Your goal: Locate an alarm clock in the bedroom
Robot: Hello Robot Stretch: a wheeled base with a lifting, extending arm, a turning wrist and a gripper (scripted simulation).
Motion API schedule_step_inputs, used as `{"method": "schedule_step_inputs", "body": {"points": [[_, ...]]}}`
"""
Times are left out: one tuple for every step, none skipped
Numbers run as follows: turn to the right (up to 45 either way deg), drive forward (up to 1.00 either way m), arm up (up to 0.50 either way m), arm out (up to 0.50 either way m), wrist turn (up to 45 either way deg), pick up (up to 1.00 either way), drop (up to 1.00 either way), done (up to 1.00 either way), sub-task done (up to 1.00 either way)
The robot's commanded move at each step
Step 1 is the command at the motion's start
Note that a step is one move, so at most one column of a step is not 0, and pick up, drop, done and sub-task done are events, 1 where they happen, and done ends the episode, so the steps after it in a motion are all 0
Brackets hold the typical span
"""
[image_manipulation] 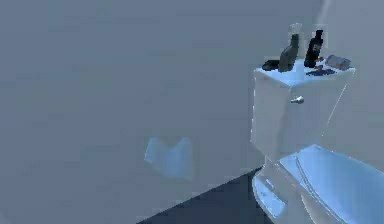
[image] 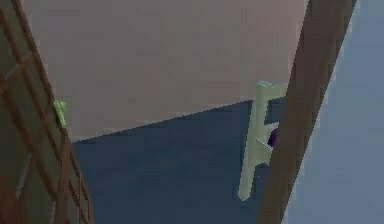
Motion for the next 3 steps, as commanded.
{"method": "schedule_step_inputs", "body": {"points": [[0.0, 0.75, 0.0, 0.0, 0.0, 0.0, 0.0, 0.0, 0.0], [0.0, 0.95, 0.0, 0.0, 0.0, 0.0, 0.0, 0.0, 0.0], [45.0, 0.0, 0.0, 0.0, 0.0, 0.0, 0.0, 0.0, 0.0]]}}
